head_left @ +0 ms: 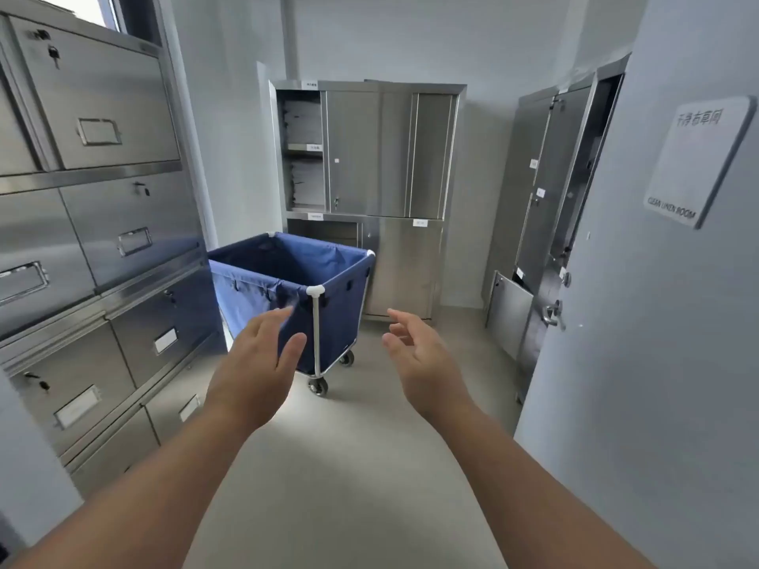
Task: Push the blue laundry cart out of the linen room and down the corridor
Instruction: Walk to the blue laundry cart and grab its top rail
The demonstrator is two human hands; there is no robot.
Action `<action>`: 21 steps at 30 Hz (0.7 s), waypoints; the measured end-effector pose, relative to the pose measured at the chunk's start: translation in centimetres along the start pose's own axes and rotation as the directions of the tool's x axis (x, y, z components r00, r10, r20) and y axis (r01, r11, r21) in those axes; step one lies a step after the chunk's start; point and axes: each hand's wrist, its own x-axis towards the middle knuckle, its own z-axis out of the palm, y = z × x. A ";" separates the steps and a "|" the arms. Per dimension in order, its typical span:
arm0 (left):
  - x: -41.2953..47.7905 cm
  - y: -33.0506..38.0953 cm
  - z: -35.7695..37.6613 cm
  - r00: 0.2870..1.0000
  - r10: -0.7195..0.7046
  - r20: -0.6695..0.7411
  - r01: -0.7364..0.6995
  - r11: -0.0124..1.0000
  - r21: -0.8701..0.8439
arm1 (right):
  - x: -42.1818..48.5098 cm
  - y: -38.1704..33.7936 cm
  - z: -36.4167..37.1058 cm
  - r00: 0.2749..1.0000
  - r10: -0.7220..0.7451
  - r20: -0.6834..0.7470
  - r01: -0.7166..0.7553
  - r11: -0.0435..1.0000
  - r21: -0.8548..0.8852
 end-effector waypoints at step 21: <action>32.6 -10.2 15.8 1.000 -0.021 0.012 0.022 0.998 -0.061 | 33.2 13.2 8.2 0.997 0.063 -0.053 -0.066 0.996 -0.064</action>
